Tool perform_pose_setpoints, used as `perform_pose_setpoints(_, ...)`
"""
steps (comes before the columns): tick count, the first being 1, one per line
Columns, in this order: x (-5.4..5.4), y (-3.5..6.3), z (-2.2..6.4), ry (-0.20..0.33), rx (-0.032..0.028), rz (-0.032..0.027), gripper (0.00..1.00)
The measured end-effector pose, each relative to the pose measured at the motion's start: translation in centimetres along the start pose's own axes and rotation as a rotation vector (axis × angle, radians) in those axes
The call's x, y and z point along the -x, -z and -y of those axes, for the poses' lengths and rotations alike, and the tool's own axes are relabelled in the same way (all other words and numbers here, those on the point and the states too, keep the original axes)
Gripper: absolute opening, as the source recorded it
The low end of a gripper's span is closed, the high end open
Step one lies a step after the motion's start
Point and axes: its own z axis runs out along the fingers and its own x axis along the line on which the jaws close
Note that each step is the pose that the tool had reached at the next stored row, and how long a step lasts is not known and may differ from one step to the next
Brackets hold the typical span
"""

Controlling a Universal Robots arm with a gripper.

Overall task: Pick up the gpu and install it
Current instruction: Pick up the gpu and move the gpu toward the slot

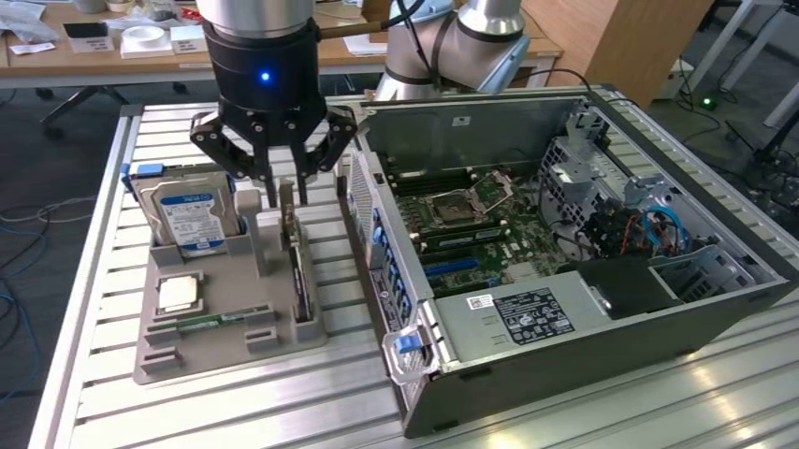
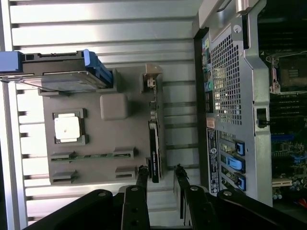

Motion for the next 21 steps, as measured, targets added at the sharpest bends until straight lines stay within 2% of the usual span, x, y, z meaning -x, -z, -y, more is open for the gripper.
perform_pose_setpoints(21, -0.1, -3.80, 0.11, 0.000, 0.0000, 0.0000, 0.36)
